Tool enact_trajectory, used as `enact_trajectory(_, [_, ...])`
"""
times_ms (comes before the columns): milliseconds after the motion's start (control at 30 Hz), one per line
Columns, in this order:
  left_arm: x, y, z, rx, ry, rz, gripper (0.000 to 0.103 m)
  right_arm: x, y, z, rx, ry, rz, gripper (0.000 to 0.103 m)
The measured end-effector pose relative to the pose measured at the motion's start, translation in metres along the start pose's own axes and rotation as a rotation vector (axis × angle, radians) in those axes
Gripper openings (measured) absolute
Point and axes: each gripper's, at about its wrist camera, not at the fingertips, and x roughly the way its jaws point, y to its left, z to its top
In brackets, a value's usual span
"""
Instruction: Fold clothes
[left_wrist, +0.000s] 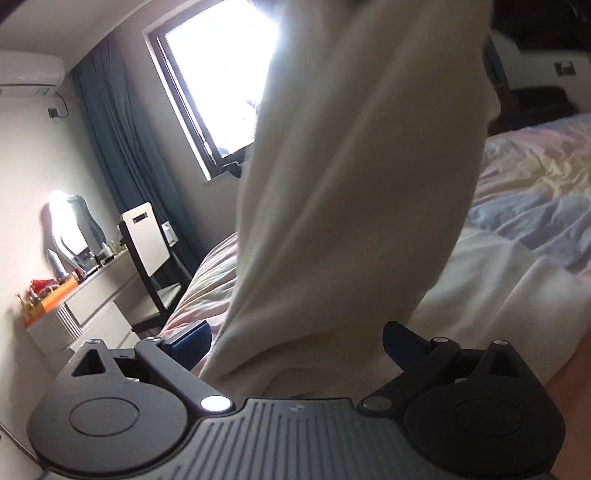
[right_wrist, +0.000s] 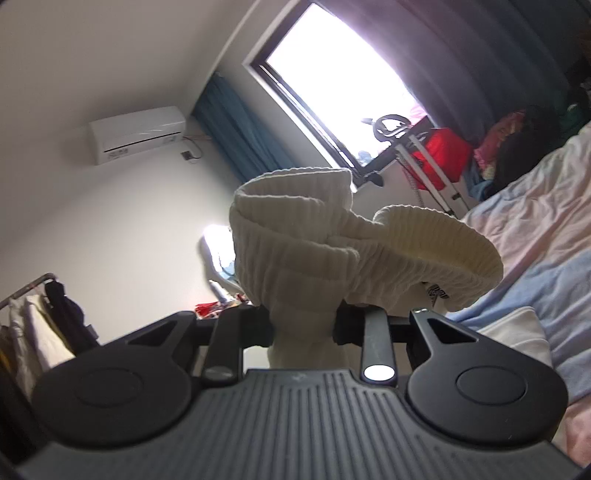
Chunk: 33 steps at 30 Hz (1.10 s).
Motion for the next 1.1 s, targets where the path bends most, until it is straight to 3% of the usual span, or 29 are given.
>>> enact_trajectory(67, [0.009,0.0,0.001,-0.035,0.012,0.055,0.1,-0.004,0.005,0.002,-0.008,0.001,0.02,0.031])
enact_trajectory(167, [0.016,0.019,0.0,-0.168,0.042,0.114,0.1,-0.012,0.002,0.002,-0.008,0.006,0.0,0.031])
enact_trajectory(267, [0.013,0.04,-0.001,-0.295,0.059,0.148,0.1,-0.017,-0.02,-0.002,0.045,0.021,-0.09,0.031])
enact_trajectory(367, [0.007,0.047,-0.002,-0.337,0.065,0.164,0.1,-0.016,-0.052,-0.012,0.142,0.084,-0.231,0.031])
enact_trajectory(467, [0.002,0.043,-0.002,-0.328,0.09,0.136,0.1,-0.02,-0.08,-0.026,0.238,0.146,-0.371,0.031])
enact_trajectory(567, [-0.004,0.04,-0.006,-0.324,0.112,0.113,0.099,-0.026,-0.094,-0.037,0.304,0.163,-0.444,0.031])
enact_trajectory(733, [-0.004,0.053,-0.014,-0.378,0.128,0.085,0.098,-0.026,-0.07,-0.032,0.161,0.058,-0.374,0.031])
enact_trajectory(867, [-0.002,0.066,-0.019,-0.432,0.148,0.056,0.098,-0.029,-0.094,-0.043,0.256,0.116,-0.458,0.031])
enact_trajectory(1000, [0.005,0.07,-0.025,-0.49,0.215,-0.043,0.099,-0.033,-0.117,-0.054,0.35,0.175,-0.542,0.035])
enact_trajectory(1033, [0.009,0.069,-0.026,-0.494,0.245,-0.069,0.1,-0.033,-0.123,-0.057,0.374,0.19,-0.562,0.036])
enact_trajectory(1100, [0.013,0.067,-0.03,-0.506,0.294,-0.104,0.099,-0.035,-0.135,-0.062,0.421,0.22,-0.604,0.06])
